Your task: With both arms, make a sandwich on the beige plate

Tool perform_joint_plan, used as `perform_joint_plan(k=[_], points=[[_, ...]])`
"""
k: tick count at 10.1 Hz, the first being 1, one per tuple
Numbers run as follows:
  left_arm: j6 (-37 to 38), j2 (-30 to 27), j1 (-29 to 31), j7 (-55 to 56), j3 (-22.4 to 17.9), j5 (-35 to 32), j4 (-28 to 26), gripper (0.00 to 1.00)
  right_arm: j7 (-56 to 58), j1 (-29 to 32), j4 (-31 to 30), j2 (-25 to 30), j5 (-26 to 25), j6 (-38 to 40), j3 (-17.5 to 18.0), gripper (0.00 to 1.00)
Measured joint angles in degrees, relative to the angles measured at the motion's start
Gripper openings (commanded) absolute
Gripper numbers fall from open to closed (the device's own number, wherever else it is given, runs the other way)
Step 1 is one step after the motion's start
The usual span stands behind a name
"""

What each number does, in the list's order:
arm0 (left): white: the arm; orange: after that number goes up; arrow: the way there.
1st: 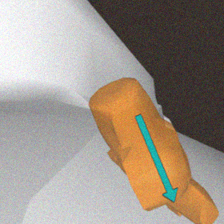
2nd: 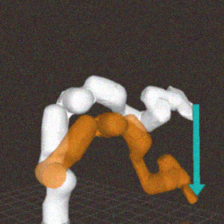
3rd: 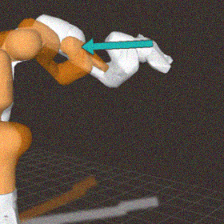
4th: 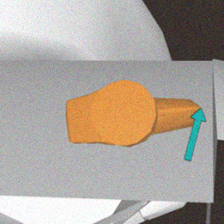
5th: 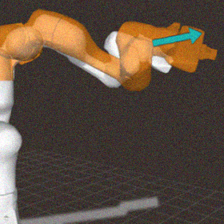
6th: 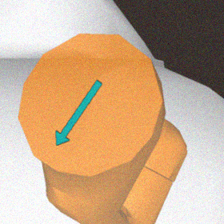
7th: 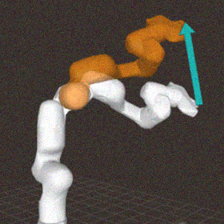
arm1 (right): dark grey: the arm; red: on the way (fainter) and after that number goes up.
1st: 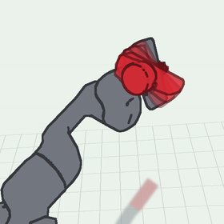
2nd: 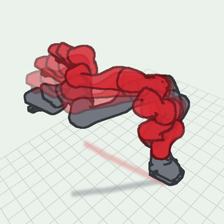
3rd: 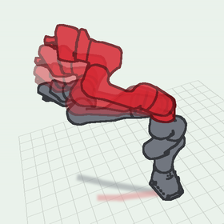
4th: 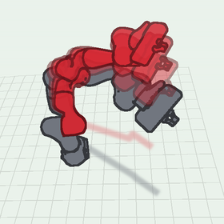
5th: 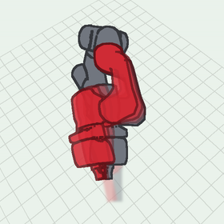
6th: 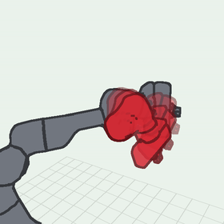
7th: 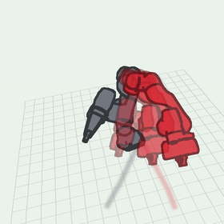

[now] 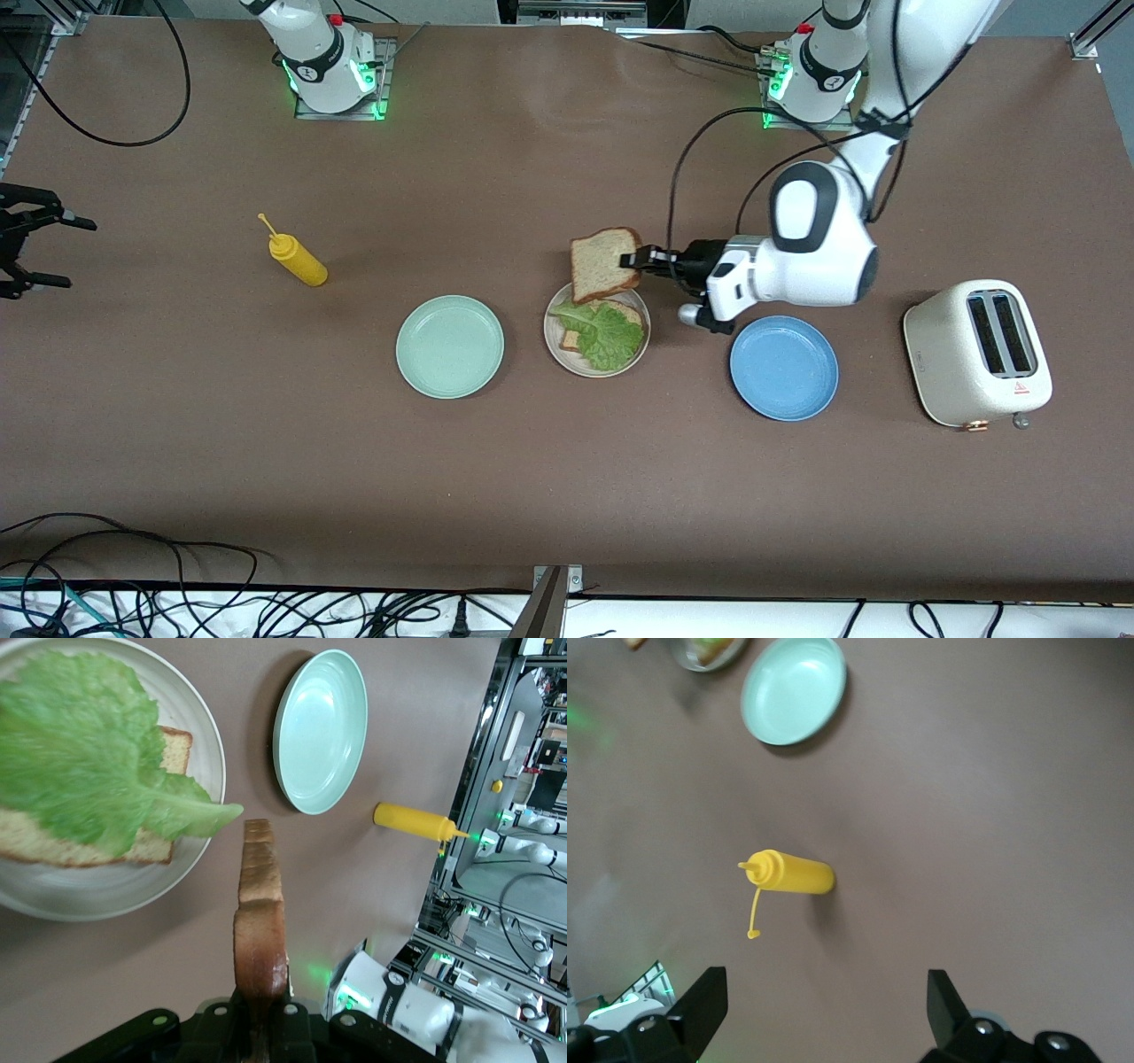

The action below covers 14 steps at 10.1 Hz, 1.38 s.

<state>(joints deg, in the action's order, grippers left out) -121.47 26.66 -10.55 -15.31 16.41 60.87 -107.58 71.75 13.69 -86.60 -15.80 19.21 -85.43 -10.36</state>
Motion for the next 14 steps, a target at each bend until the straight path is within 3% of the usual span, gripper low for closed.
perform_joint_plan(k=[4,7,10,12,14], points=[[-2.8,5.0,-2.0,-0.6,-0.3,0.3,3.6,0.0,-37.7,-3.0,0.0,5.3,-16.9,-0.9,9.6,1.0],[-2.9,7.3,-2.0,-3.2,-1.1,0.3,4.9,0.0,-60.1,-7.0,-2.6,5.7,-21.5,-2.4,10.5,1.0],[-3.1,9.3,-2.0,-4.4,-3.4,0.3,5.1,0.0,-73.6,-9.6,-11.9,8.3,-23.5,-12.5,12.6,1.0],[-3.0,10.7,-1.9,-6.3,-5.4,0.3,5.2,0.2,-81.3,-11.5,-16.8,10.2,-23.7,-16.3,13.1,1.0],[-3.2,11.7,-1.8,-6.8,-6.2,0.3,5.3,0.4,-83.7,-12.2,-16.4,11.0,-23.6,-17.3,13.1,1.0]])
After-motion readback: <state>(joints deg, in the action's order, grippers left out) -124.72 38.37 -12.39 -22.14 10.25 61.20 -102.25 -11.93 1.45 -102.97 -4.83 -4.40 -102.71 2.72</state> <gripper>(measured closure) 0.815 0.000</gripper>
